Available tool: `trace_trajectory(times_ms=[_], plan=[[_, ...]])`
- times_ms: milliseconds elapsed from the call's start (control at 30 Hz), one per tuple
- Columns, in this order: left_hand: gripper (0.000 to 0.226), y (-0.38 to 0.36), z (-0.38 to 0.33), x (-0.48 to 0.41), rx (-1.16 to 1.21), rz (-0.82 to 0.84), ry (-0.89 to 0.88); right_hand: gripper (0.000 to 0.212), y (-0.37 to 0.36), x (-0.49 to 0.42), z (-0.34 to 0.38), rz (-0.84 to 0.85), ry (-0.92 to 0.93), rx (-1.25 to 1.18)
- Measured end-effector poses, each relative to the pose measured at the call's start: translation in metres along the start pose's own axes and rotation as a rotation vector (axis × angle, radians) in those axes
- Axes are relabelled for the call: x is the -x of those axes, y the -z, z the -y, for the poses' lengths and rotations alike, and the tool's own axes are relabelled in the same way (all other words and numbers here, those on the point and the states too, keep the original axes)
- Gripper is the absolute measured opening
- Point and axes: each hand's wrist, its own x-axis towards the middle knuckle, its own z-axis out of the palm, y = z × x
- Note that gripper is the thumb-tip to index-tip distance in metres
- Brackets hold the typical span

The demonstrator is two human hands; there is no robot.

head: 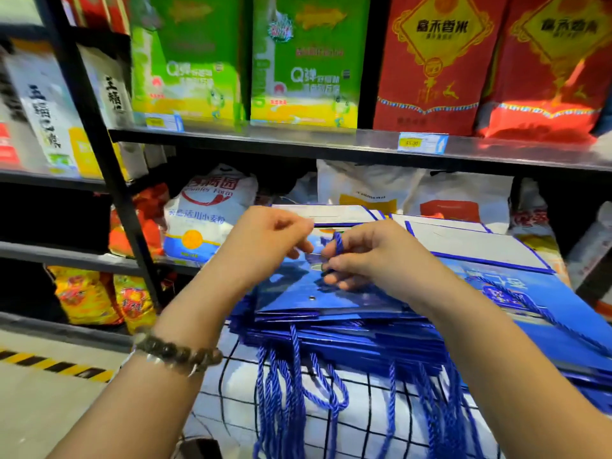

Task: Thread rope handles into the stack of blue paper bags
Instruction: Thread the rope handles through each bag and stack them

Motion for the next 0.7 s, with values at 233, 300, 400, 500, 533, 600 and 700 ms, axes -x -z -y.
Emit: trace_trajectory(times_ms=[233,300,400,500,533,600,700], plan=[[0.043,0.013,0.023,0.052,-0.527,0.092,-0.119,0.024,-0.011,-0.01,-0.014,-0.033,0.065,0.065],[0.045,0.014,0.022,0.056,-0.531,0.126,-0.113,0.022,-0.013,-0.011,-0.015,-0.061,0.101,0.11],[0.045,0.014,0.025,0.056,-0.505,0.111,-0.116,0.021,-0.015,-0.012,-0.017,-0.091,0.148,0.192],[0.04,0.015,0.028,0.055,-0.453,0.065,-0.119,0.023,-0.014,-0.013,-0.02,-0.111,0.182,0.264],[0.037,0.015,0.029,0.054,-0.431,0.051,-0.12,0.024,-0.014,-0.013,-0.019,-0.107,0.192,0.284],[0.03,0.016,0.03,0.053,-0.405,0.036,-0.144,0.023,-0.015,-0.013,-0.017,-0.097,0.224,0.371],[0.008,0.014,0.029,0.052,-0.415,-0.007,-0.199,0.011,-0.017,-0.011,-0.016,-0.075,0.301,0.638]])
